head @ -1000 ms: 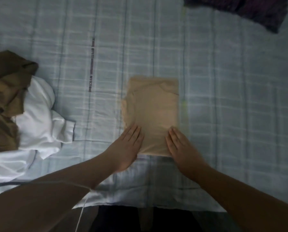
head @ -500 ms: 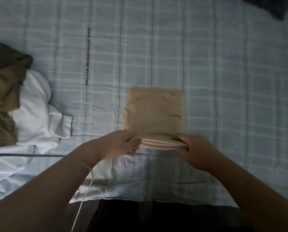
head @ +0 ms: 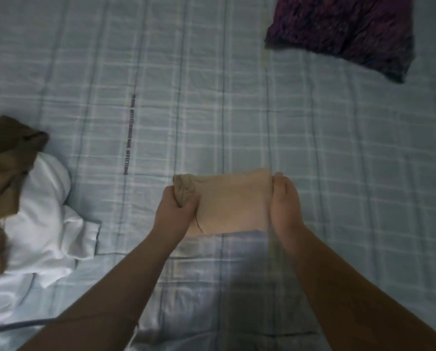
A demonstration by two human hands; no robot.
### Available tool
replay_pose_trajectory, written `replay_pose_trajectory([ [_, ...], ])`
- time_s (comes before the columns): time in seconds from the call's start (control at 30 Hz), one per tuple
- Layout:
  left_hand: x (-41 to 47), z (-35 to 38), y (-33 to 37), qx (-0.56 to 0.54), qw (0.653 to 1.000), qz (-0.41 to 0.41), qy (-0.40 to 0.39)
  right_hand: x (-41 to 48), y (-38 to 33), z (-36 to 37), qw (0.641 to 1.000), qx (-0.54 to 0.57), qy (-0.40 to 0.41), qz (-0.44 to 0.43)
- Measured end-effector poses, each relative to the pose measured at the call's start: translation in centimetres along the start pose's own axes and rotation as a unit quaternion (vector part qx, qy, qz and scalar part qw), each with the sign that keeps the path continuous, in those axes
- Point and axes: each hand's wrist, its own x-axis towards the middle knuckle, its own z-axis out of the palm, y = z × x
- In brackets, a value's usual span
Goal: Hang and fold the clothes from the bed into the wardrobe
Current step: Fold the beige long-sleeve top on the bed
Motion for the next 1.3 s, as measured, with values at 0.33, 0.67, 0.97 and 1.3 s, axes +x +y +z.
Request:
replay_pose_trajectory([
  [0.33,-1.8,2.3,-2.3,0.1,0.99,0.07,0.07,-2.8,3.8,-0.8,0.97,-0.215,-0.065,-0.094],
  [0.67,1.8,3.5,-3.6,0.127,0.984,0.037,0.12,-2.4,4.6,1.5,0.957,-0.287,0.035,0.013],
  [0.97,-1.0,3.5,-2.3,0.332,0.847,0.415,0.02,-3.6,2.3,0.2,0.873,-0.331,-0.034,-0.356],
  [1.3,3.1,4.8,-5.8,0.399,0.856,0.317,-0.081,-0.9,6.9,2.2,0.834,-0.437,-0.13,-0.31],
])
